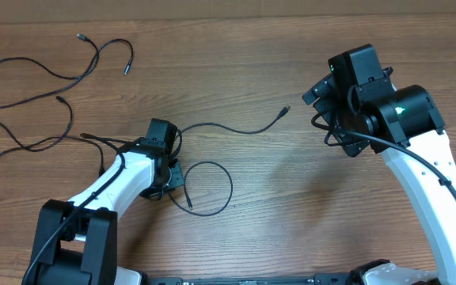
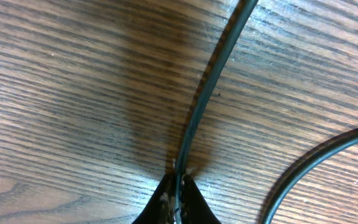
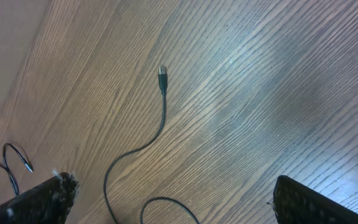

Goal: Untangle cables

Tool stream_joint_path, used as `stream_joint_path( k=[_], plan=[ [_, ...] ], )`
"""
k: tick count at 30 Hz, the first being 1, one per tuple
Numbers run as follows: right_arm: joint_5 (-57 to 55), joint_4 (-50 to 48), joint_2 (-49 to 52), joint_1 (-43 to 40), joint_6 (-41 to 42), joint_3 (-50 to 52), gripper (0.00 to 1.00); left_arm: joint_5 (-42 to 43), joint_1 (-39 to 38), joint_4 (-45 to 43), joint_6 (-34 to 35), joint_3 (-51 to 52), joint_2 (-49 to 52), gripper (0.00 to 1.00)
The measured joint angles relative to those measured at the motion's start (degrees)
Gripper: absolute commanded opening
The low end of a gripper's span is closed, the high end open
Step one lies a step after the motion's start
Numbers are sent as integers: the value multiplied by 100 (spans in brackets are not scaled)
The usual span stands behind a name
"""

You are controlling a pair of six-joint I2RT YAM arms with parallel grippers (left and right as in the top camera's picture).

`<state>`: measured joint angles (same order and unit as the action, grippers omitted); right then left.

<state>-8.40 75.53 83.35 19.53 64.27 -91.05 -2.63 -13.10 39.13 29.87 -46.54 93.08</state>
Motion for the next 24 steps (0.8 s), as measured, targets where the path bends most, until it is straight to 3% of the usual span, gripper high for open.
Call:
stream_joint_path(
  k=[1,6,14,24],
  plan=[
    [2,2,0,0,-2,0,100,-2,0,-9,2,0,0,4],
    [2,0,0,0,-2,0,100,-15,0,66,-44,-74,35,4],
    [2,0,0,0,-2,0,100,98,0,1624,-330,-1617,57,4],
    [0,2,0,0,-2,0,100,516,26,1755,-608,-3309,-1493,4]
  ],
)
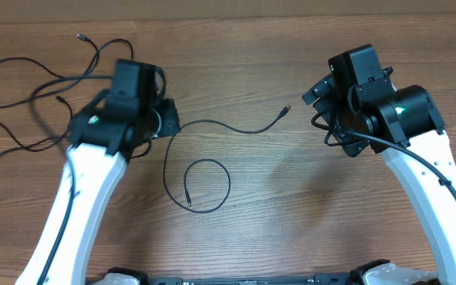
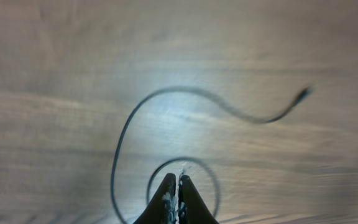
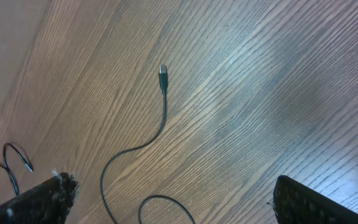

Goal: Untangle cables

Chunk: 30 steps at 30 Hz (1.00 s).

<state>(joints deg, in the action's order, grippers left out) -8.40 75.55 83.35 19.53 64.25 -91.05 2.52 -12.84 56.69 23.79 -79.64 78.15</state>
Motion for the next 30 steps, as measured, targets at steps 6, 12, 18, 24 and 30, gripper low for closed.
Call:
stream_joint_path(
  k=[6,12,18,24,30],
  plan=[
    [2,0,0,0,2,0,100,90,179,61,-2,-173,-599,7],
    [-2,-7,0,0,2,0,100,101,210,748,-39,-109,-509,70],
    [2,0,0,0,0,0,100,111,212,1054,-46,476,271,83],
    [2,-4,0,0,0,0,100,133,240,435,-223,1130,905,81],
    [2,-4,0,0,-2,0,100,144,400,-13,-494,1504,927,82]
  ],
)
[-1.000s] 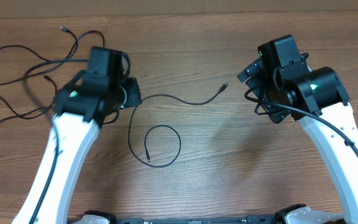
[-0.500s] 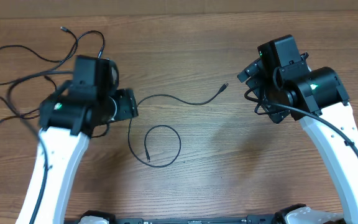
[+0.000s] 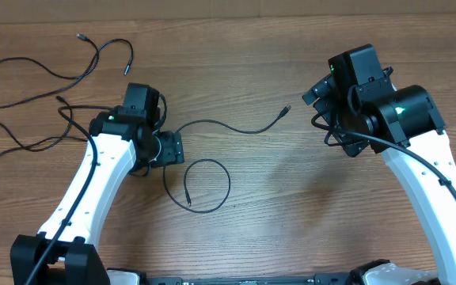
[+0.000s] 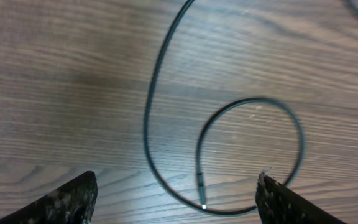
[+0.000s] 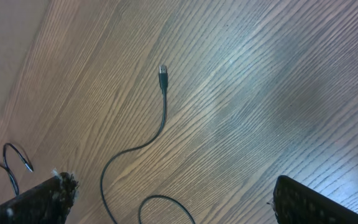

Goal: Untangle cables

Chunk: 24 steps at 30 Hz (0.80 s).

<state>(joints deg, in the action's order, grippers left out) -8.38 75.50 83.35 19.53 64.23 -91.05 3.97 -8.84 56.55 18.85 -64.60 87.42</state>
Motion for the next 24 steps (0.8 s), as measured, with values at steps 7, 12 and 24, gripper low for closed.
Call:
stream_joint_path(
  k=[7,12,24],
  plan=[
    [0,2,0,0,0,0,100,-79,304,-549,-103,715,2,73],
    [0,0,0,0,4,0,100,-118,369,-968,-131,1119,2,70],
    [0,-4,0,0,2,0,100,-304,282,-1467,-83,1690,118,65]
  ],
)
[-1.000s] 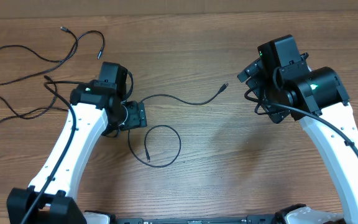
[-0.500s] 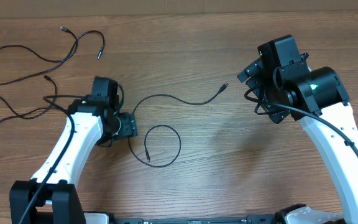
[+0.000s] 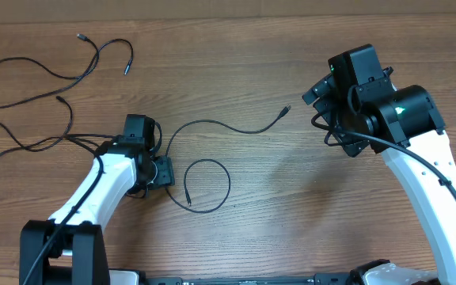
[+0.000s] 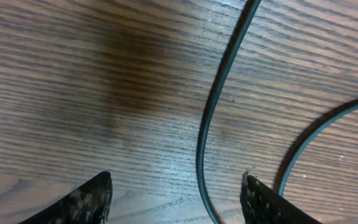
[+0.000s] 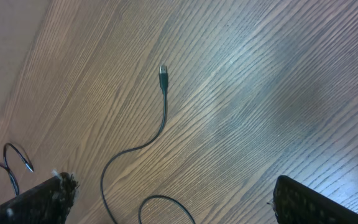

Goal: Untangle cables

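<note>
A thin black cable (image 3: 228,128) lies on the wooden table, running from its plug (image 3: 286,109) leftward and down into a loop (image 3: 228,184). My left gripper (image 3: 158,171) is low over the cable's left bend, open. In the left wrist view the cable (image 4: 211,112) passes between the spread fingertips (image 4: 86,202), nearer the right one. My right gripper (image 3: 319,95) hangs open well above the table at the right; its view shows the plug (image 5: 163,72) and the cable below it.
Two more black cables (image 3: 46,73) sprawl at the far left, one (image 3: 22,144) reaching towards my left arm. The table's far edge (image 3: 212,16) runs along the top. Bare wood lies between the loop and my right arm.
My left gripper has come down and towards the near edge, from over the cable's bend to close above the table. It stays open, with the cable between its fingers. The right arm is unchanged.
My left gripper was first low on the table, shut on the cable beside the loop. Then it was shut and high, further back. Later it stood open above the bend, and now it is low and open astride the cable. My right gripper stayed open and still.
</note>
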Tool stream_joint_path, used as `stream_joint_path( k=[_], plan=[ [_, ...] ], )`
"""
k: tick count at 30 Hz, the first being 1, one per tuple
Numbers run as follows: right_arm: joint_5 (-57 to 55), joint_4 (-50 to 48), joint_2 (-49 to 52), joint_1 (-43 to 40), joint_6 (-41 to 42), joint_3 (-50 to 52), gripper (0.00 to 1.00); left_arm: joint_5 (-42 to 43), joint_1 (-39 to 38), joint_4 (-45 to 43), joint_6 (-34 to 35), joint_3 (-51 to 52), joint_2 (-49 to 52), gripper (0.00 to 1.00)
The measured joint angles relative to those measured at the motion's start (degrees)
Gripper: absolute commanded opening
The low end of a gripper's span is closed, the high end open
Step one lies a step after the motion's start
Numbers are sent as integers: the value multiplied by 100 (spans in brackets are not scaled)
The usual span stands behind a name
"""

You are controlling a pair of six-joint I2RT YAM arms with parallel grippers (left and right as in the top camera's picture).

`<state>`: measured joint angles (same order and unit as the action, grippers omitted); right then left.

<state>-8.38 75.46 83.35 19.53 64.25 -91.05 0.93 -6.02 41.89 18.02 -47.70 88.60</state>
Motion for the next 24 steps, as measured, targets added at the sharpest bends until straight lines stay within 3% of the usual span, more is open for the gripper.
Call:
stream_joint_path(
  k=[3,6,9,13,16,20,21,24],
  plan=[
    [2,-2,0,0,0,0,100,-37,-83,-46,-2,0,181,72],
    [0,0,0,0,-2,0,100,-81,-216,-125,20,2,498,73],
    [0,2,0,0,-2,0,100,-205,-262,-155,55,-59,612,64],
    [0,2,0,0,-2,0,100,-291,-262,-308,96,-186,756,33],
    [-2,-2,0,0,-2,0,100,-319,-258,-420,107,-258,846,16],
    [-4,-2,0,0,2,0,100,-332,-258,-568,149,-334,957,12],
    [0,-2,0,0,-2,0,100,-334,-258,-573,151,-341,964,4],
    [0,0,0,0,0,0,100,-332,-251,-597,155,-345,973,4]
  ],
)
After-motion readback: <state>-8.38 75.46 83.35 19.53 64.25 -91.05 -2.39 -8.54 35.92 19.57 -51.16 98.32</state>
